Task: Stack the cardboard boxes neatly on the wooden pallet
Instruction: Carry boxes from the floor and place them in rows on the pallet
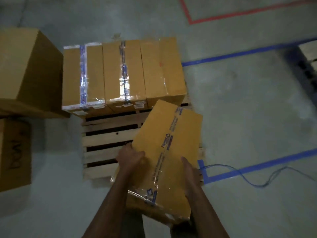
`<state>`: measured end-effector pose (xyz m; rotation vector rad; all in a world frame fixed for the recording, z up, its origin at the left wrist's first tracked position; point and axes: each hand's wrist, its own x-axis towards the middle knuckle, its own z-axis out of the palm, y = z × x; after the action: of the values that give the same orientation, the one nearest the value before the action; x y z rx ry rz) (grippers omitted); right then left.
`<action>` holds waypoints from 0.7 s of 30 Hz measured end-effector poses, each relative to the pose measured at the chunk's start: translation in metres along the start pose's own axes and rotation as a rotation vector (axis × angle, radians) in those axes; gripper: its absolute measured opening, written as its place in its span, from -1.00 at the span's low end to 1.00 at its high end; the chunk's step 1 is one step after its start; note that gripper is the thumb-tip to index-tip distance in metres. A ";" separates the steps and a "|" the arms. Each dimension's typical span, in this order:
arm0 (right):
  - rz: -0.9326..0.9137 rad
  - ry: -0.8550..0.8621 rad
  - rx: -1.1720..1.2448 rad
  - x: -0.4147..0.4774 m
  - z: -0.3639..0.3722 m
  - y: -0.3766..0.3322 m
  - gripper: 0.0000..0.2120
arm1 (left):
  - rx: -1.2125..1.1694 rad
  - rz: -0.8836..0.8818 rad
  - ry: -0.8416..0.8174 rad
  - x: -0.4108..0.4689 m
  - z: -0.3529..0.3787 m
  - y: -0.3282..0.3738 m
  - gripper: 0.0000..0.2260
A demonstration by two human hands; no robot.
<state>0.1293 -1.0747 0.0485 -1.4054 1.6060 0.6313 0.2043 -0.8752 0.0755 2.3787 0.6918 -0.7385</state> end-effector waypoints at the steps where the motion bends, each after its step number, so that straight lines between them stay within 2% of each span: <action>1: -0.036 0.049 -0.079 0.010 -0.001 -0.010 0.17 | -0.052 -0.019 -0.012 0.007 0.019 -0.005 -0.44; 4: -0.150 0.119 -0.247 0.065 0.000 -0.023 0.01 | -0.203 -0.072 -0.047 0.027 0.078 -0.020 -0.30; 6: -0.220 0.107 -0.300 0.109 0.008 -0.014 -0.05 | -0.292 -0.106 -0.043 0.034 0.119 -0.034 -0.23; 10: -0.245 0.076 -0.311 0.187 0.013 0.011 -0.05 | -0.445 -0.187 -0.131 0.038 0.197 -0.061 -0.23; 12: -0.215 0.030 -0.310 0.219 0.017 0.021 0.05 | -0.481 -0.248 -0.190 0.044 0.226 -0.075 -0.21; 15: -0.156 -0.002 -0.364 0.260 0.024 0.039 0.33 | -0.603 -0.404 -0.307 0.050 0.251 -0.083 -0.21; 16: -0.136 -0.007 -0.378 0.271 0.026 0.043 0.33 | -0.634 -0.432 -0.327 0.052 0.256 -0.085 -0.22; 18: -0.124 -0.001 -0.406 0.272 0.028 0.037 0.14 | -0.634 -0.447 -0.356 0.063 0.261 -0.089 -0.20; 21: -0.234 0.010 -0.497 0.267 0.030 0.010 -0.08 | -0.615 -0.412 -0.330 0.088 0.258 -0.086 -0.23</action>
<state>0.1366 -1.1833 -0.1978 -1.9249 1.3115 0.9231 0.1265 -0.9489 -0.1890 1.5346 1.0914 -0.8994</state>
